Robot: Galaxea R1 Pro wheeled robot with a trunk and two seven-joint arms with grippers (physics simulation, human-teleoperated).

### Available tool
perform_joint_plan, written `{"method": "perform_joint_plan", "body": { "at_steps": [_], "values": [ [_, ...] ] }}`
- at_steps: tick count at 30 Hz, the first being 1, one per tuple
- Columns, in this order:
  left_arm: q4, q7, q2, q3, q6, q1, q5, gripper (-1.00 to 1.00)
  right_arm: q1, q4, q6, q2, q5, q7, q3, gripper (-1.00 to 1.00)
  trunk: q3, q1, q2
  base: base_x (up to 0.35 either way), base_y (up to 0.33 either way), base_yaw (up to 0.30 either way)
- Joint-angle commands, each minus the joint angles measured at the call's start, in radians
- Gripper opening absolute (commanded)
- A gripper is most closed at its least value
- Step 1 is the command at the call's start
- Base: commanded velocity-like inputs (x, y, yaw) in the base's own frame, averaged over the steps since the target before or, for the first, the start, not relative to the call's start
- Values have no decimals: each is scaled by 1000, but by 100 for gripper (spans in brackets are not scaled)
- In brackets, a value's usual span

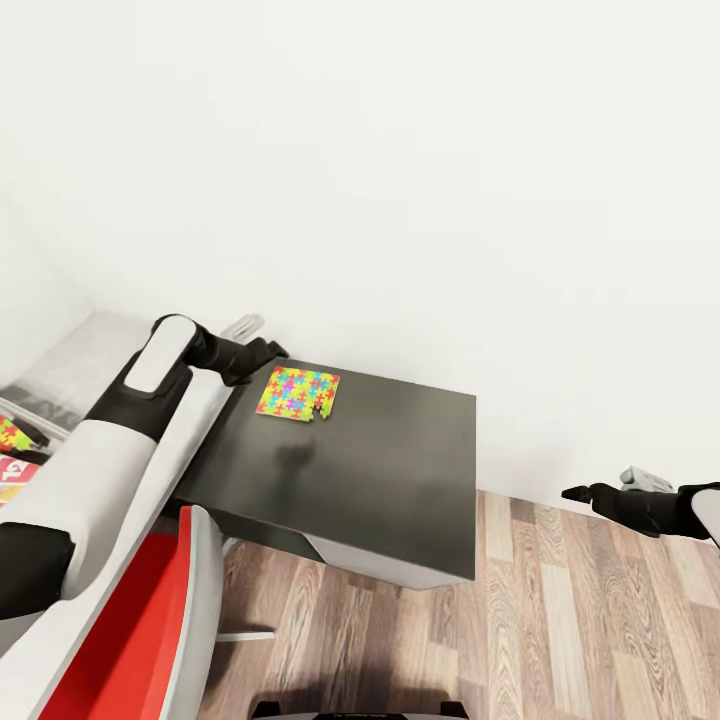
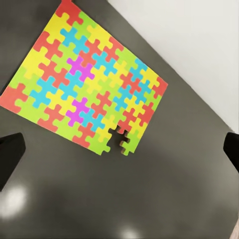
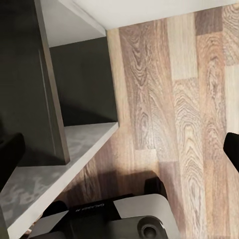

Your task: Put all the toys in the child's room - the three board games (two on the bed and one on the table), the two jigsaw puzzles on the table, and the tennis ball on the table - inside the toy box on the table in the child's room.

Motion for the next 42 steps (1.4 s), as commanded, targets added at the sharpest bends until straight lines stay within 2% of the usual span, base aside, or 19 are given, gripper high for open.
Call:
{"method": "perform_joint_plan", "body": {
  "at_steps": [1,5,9,12,13,16,17,20,21,24,25,28,33,42],
  "values": [
    [-1,10,1,-3,-1,-1,11,100,-1,-1,3,0,-11,-10,0,100,-2,1,-2,4,1,0],
    [15,8,7,-4,-2,-1,8,100,-1,-1,3,-1,-11,-10,0,100,-2,1,-2,3,0,0],
    [41,-1,9,-6,-2,-1,-12,100,-1,-1,3,-1,-11,-10,0,100,-2,1,-2,1,0,0],
    [62,-31,10,-6,-2,-2,-52,100,0,-1,3,-1,-11,-10,0,100,-2,1,-2,0,0,0],
    [62,-31,10,-6,-2,-2,-52,100,0,-1,3,-1,-11,-10,0,100,-2,1,-2,0,0,0],
    [83,-84,10,-5,-3,-4,-103,100,1,-6,3,-1,-11,-10,0,100,-2,1,-2,0,0,0],
    [83,-84,10,-5,-3,-4,-103,100,1,-6,3,-1,-11,-10,0,100,-2,1,-2,0,0,0],
    [106,-145,10,-5,-4,-7,-156,100,3,-16,3,-1,-12,-10,0,100,-2,1,-2,0,0,0],
    [106,-145,10,-5,-4,-7,-156,100,3,-16,3,-1,-12,-10,0,100,-2,1,-2,0,0,0],
    [129,-200,6,-4,-4,-13,-210,100,5,-26,3,0,-12,-10,-1,100,-2,1,-2,0,0,0],
    [129,-200,6,-4,-4,-13,-210,100,5,-26,3,0,-12,-10,-1,100,-2,1,-2,0,0,0],
    [150,-237,2,-4,-5,-29,-255,100,6,-33,3,0,-11,-11,-1,100,-2,1,-2,0,0,0],
    [178,-262,-1,-4,-5,-48,-287,100,7,-42,3,0,-11,-12,-1,100,-2,1,-2,0,0,0],
    [195,-275,-4,-5,-5,-58,-304,100,7,-77,3,-1,-11,-12,-7,100,-8,1,-2,0,0,0]
  ]
}}
